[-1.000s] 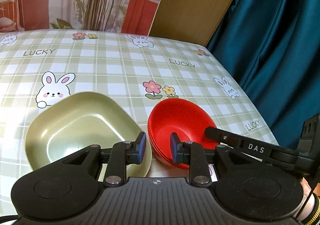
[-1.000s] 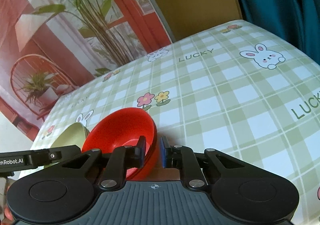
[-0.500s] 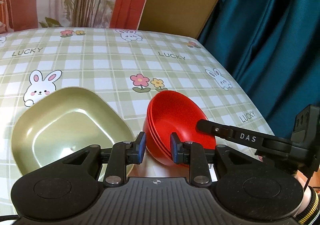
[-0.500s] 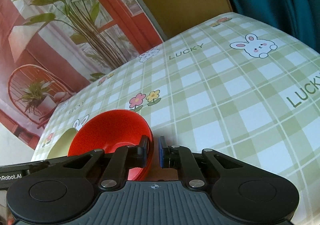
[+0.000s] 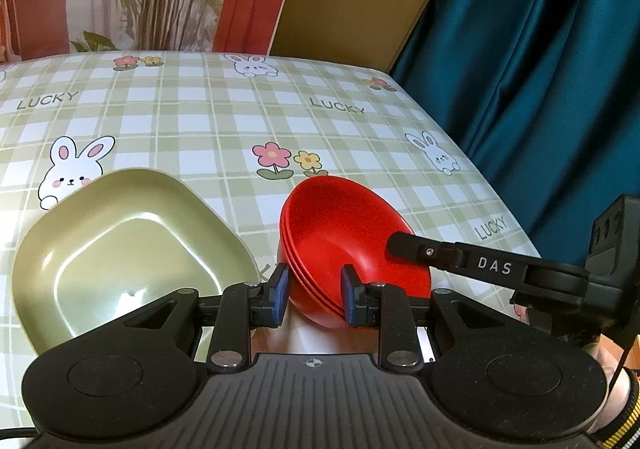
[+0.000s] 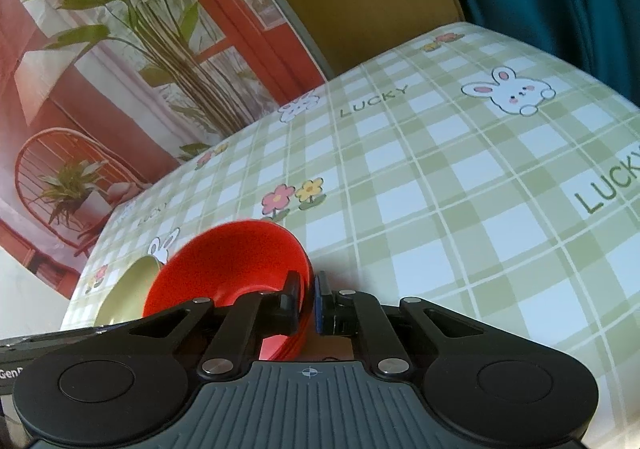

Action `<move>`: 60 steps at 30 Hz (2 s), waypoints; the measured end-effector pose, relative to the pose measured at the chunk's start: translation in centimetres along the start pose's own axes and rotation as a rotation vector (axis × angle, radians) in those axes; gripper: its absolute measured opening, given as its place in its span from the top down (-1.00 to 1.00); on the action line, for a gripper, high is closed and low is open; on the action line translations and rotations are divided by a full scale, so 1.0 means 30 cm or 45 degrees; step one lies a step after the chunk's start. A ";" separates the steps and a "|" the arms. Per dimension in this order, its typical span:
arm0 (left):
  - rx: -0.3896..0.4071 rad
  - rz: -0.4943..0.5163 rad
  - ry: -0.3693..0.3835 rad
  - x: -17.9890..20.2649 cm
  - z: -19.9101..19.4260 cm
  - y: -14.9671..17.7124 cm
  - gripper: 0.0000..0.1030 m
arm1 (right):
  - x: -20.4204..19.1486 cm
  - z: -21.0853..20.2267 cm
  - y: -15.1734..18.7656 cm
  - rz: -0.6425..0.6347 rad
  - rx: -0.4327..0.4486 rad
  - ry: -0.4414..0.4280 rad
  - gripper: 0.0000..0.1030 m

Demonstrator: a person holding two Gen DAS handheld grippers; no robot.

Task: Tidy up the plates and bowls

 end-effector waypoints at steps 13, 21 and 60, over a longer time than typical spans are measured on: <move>0.123 -0.022 -0.017 -0.072 -0.106 -0.110 0.46 | -0.198 0.003 -0.121 -0.098 0.041 -0.041 0.84; 0.256 -0.011 -0.115 -0.208 -0.237 -0.241 0.46 | -0.439 0.070 -0.188 -0.193 0.061 -0.127 0.79; 0.067 -0.154 -0.118 -0.443 -0.238 0.024 0.46 | -0.516 0.163 0.118 -0.321 -0.227 -0.095 0.79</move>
Point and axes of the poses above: each gripper's, at about its wrist camera, not at the fingertips, and z roughly the way its jaws point, x to its right, y to its underside, the point moved 10 cm from there along z, roughly the way its jaws point, and after that the axes turned 6 degrees about -y, right-handed, at the moved point
